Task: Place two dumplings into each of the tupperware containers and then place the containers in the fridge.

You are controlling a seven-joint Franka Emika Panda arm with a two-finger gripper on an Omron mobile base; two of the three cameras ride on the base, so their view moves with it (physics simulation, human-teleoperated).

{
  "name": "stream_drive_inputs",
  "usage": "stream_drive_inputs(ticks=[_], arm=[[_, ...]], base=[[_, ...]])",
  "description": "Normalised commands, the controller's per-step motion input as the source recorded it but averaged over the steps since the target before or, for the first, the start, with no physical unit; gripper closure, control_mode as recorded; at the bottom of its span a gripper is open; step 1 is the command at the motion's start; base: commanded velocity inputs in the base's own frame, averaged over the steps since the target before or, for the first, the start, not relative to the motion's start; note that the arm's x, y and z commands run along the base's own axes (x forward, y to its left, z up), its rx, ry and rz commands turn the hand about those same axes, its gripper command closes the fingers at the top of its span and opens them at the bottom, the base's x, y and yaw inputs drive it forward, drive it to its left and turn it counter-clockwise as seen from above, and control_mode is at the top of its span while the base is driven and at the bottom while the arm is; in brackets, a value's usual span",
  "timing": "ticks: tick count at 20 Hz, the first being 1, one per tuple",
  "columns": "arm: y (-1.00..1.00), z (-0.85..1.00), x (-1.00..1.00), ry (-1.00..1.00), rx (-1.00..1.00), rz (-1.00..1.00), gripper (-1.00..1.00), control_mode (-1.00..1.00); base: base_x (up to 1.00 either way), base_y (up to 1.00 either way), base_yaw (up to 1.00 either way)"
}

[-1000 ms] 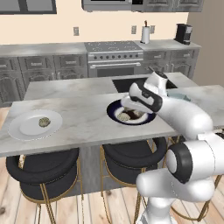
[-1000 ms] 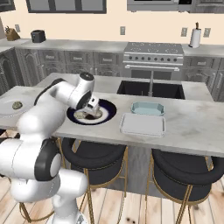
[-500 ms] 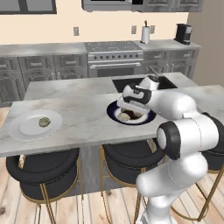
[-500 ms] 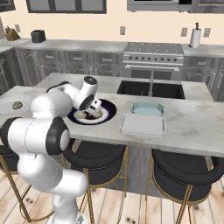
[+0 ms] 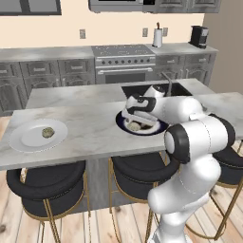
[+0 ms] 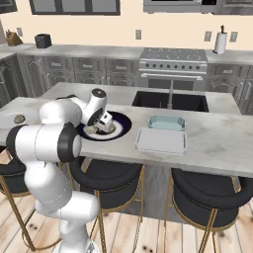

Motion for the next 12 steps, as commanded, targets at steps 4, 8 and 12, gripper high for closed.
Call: stream_drive_inputs(ticks=[4, 8, 12], arm=[[0.00, -0.08, -0.22, 0.00, 0.00, -0.12, -1.00, -1.00], [0.00, -0.36, -0.29, 0.08, 0.00, -0.10, -1.00, -1.00], [0.08, -0.89, 0.63, 0.17, 0.01, -0.01, 1.00, -1.00]], base=[[0.00, 0.00, 0.00], [0.00, 0.00, 0.00], [0.00, 0.00, 0.00]])
